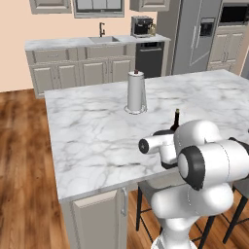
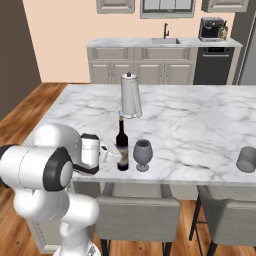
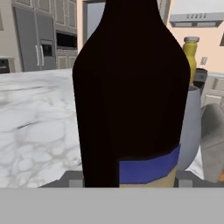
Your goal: There is a wine glass and glass cup on the dining counter. Place the wine bottle next to the wine glass and the juice bottle next to the glass cup.
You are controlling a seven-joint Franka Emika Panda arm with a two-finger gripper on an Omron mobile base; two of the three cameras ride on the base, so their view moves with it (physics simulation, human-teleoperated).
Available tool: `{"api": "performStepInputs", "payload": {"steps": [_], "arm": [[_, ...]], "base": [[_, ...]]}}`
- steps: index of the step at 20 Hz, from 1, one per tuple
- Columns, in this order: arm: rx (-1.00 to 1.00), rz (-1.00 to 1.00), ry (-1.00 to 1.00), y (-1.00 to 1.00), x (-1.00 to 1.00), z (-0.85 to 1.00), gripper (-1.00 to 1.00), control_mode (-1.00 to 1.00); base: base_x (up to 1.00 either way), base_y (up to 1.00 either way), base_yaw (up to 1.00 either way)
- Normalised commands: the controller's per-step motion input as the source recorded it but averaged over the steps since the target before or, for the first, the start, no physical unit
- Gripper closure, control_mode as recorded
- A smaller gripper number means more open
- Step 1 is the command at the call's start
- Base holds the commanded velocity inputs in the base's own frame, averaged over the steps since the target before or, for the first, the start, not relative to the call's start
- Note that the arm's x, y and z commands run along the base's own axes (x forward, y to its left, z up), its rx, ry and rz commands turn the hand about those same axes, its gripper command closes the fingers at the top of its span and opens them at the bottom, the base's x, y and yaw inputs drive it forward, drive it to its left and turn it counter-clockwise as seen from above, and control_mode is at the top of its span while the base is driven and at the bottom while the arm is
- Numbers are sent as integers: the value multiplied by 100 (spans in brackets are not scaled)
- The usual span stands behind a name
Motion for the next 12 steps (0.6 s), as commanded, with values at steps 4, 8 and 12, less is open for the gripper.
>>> {"api": "performStepInputs", "payload": {"steps": [4, 8, 12], "arm": [[0, 0, -3, 0, 0, -26, 100, -100], [0, 0, -1, 0, -2, -30, 100, -100], [0, 0, -2, 0, -7, -24, -100, -100]], "base": [[0, 0, 0], [0, 0, 0], [0, 0, 0]]}}
